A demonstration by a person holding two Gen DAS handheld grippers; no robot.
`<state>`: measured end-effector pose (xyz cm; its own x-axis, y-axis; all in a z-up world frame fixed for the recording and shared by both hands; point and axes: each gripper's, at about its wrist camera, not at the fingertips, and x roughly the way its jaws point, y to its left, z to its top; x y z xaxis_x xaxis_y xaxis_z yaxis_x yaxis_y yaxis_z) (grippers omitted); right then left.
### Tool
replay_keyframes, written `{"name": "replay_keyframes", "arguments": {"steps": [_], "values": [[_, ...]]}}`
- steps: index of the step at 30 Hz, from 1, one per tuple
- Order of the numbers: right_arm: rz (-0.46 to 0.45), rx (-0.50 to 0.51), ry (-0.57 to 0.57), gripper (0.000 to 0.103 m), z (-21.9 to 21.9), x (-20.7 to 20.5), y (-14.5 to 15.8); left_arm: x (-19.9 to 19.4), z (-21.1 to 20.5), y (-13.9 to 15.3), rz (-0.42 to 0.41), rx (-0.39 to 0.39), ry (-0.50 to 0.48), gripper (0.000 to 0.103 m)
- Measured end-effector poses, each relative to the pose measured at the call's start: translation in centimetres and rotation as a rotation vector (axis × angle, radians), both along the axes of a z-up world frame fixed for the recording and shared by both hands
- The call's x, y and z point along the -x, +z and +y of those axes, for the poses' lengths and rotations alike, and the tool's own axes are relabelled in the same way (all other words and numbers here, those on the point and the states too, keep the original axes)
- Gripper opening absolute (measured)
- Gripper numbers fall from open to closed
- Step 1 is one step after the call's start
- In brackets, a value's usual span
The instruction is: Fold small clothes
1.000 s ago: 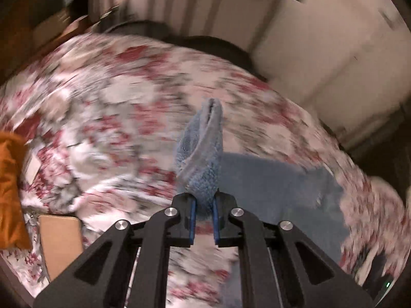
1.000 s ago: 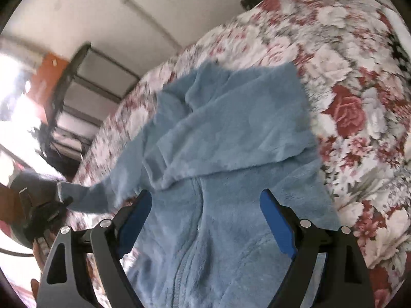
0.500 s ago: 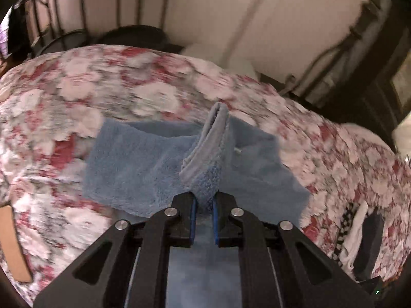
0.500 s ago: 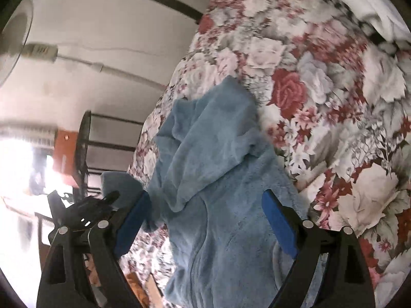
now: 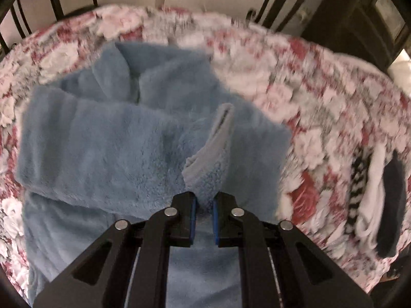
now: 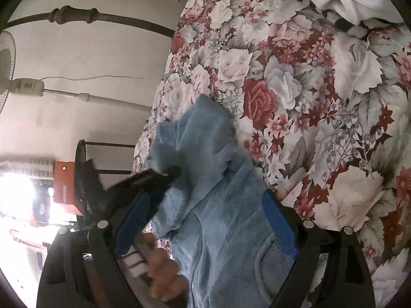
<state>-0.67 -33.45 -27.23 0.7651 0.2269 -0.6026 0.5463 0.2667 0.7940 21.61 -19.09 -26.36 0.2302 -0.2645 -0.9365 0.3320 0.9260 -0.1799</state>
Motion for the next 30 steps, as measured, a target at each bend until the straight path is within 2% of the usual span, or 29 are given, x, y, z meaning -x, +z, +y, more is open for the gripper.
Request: {"name": "replay_keyframes", "arguments": {"steps": [2, 3, 4, 5, 6, 7, 9, 11, 14, 16, 19, 23, 24, 26, 27, 28, 30], "values": [[0.004, 0.022, 0.017, 0.090, 0.1, -0.6, 0.2, 0.3, 1.0, -0.2, 0.015, 0.019, 0.008, 0.010], [0.008, 0.033, 0.034, 0.090, 0.3, -1.0, 0.2, 0.3, 2.0, 0.3, 0.014, 0.045, 0.022, 0.014], [0.019, 0.040, 0.068, 0.090, 0.7, -1.8, 0.1, 0.3, 3.3, 1.3, 0.007, 0.076, 0.046, 0.023], [0.030, 0.047, 0.094, 0.090, 0.9, -2.6, 0.0, 0.3, 4.4, 2.1, -0.003, 0.093, 0.068, 0.034], [0.043, 0.058, 0.117, 0.090, 1.2, -3.2, 0.0, 0.3, 6.2, 3.4, -0.033, 0.114, 0.113, 0.061], [0.057, 0.072, 0.142, 0.090, 1.4, -4.2, -0.2, 0.4, 7.5, 4.3, -0.060, 0.128, 0.150, 0.079], [0.068, 0.082, 0.174, 0.090, 1.7, -5.8, -0.5, 0.7, 11.1, 6.0, -0.116, 0.165, 0.247, 0.083], [0.070, 0.084, 0.214, 0.090, 2.0, -7.9, -0.9, 0.3, 14.0, 6.3, -0.122, 0.173, 0.321, 0.083], [0.081, 0.155, 0.279, 0.090, 2.4, -11.2, -1.2, -0.8, 17.0, 5.5, -0.112, 0.117, 0.404, 0.083], [0.123, 0.224, 0.286, 0.090, 2.5, -12.8, -1.7, -1.5, 18.5, 4.8, -0.099, 0.069, 0.451, 0.083], [0.141, 0.258, 0.295, 0.089, 2.3, -14.0, -2.6, -3.2, 21.4, 2.8, -0.049, -0.011, 0.540, 0.083], [0.145, 0.367, 0.328, 0.088, 2.8, -15.6, -2.7, -5.3, 24.4, -0.1, 0.054, -0.007, 0.620, 0.081], [0.150, 0.394, 0.335, 0.083, 3.0, -15.9, -2.8, -5.7, 24.7, -0.8, 0.078, -0.010, 0.626, 0.081], [0.166, 0.445, 0.351, 0.059, 3.3, -16.5, -2.8, -6.5, 24.9, -2.2, 0.120, -0.032, 0.630, 0.081], [0.164, 0.454, 0.355, 0.035, 3.3, -16.7, -2.7, -6.7, 24.9, -2.7, 0.132, -0.041, 0.629, 0.081], [0.146, 0.470, 0.354, 0.021, 3.3, -16.5, -2.1, -7.0, 24.8, -3.3, 0.146, -0.053, 0.623, 0.081], [0.095, 0.512, 0.336, 0.013, 3.2, -16.2, -0.6, -7.5, 24.5, -4.0, 0.158, -0.086, 0.607, 0.081]]}}
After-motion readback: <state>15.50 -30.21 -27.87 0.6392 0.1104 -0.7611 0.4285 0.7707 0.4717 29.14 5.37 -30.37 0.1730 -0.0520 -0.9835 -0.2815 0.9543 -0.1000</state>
